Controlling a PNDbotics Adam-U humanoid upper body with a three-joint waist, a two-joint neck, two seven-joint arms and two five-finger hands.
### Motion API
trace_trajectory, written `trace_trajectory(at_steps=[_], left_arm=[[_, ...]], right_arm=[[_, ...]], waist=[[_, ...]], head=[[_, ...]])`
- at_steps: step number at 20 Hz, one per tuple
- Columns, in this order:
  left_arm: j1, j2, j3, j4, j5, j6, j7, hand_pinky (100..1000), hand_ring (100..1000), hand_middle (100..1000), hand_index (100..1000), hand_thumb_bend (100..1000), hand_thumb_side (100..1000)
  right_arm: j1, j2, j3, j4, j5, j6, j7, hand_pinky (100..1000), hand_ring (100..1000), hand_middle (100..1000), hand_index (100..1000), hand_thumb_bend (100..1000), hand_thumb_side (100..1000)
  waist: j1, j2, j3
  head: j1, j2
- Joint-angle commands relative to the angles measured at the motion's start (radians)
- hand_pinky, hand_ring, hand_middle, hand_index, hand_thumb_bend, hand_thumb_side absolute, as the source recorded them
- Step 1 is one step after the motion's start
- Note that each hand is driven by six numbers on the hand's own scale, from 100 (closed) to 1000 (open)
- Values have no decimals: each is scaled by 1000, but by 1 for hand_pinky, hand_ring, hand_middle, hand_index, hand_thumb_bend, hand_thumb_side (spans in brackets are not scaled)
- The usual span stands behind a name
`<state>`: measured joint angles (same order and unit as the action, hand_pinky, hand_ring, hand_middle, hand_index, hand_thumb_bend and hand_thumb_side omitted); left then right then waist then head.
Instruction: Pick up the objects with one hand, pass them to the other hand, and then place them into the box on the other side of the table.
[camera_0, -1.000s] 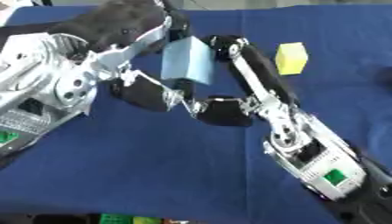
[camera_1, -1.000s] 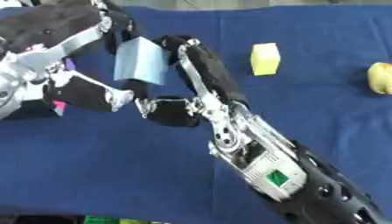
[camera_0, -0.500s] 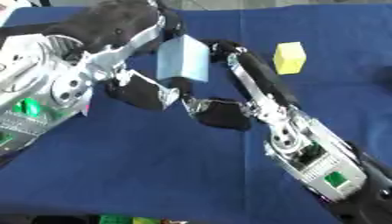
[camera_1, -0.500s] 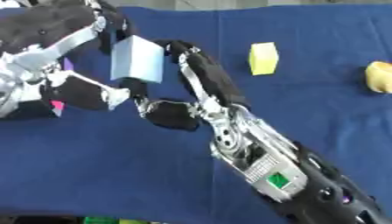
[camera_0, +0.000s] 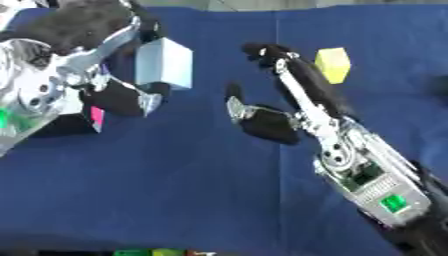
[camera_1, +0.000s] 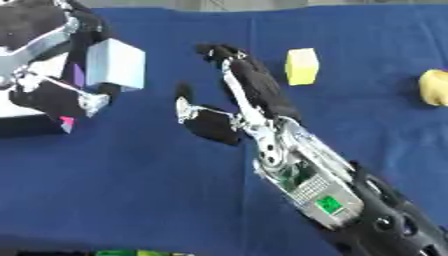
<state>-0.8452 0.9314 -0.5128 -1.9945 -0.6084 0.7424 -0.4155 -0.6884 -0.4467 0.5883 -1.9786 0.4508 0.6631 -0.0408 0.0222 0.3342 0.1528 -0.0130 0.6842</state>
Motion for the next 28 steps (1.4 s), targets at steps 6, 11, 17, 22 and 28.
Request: trace_trajectory(at_steps=[6, 11, 17, 22, 28], left_arm=[[136, 147, 208, 23, 129, 151, 107, 680, 548, 391, 523, 100, 100], [141, 132, 232, 144, 195, 146, 183, 676, 551, 403, 536, 100, 100], [74, 44, 227, 433, 207, 86, 258, 692, 575, 446, 587, 100, 113], [29, -10, 225, 602, 188, 29, 251, 762, 676, 565, 720, 131, 245], [-9, -40, 216, 714, 83, -1, 92, 894, 860, 758, 905, 511, 521]], right_arm=[[31, -168, -91, -21, -57, -122, 51, 861, 856, 837, 881, 100, 455], [25, -255, -188, -21, -130, -203, 34, 869, 868, 849, 891, 100, 354], [-11, -384, -302, -21, -243, -271, 13, 875, 880, 857, 894, 100, 318], [-29, -457, -341, -21, -268, -278, 11, 880, 885, 858, 892, 100, 292], [-35, -519, -364, -21, -291, -263, 84, 884, 895, 867, 897, 128, 290]], waist=[[-18, -29, -17], [-25, -25, -25], [-40, -10, -37], [-48, 1, -40], [-50, 2, -34]], head=[[82, -6], [113, -22], [147, -64], [160, -82], [164, -84]])
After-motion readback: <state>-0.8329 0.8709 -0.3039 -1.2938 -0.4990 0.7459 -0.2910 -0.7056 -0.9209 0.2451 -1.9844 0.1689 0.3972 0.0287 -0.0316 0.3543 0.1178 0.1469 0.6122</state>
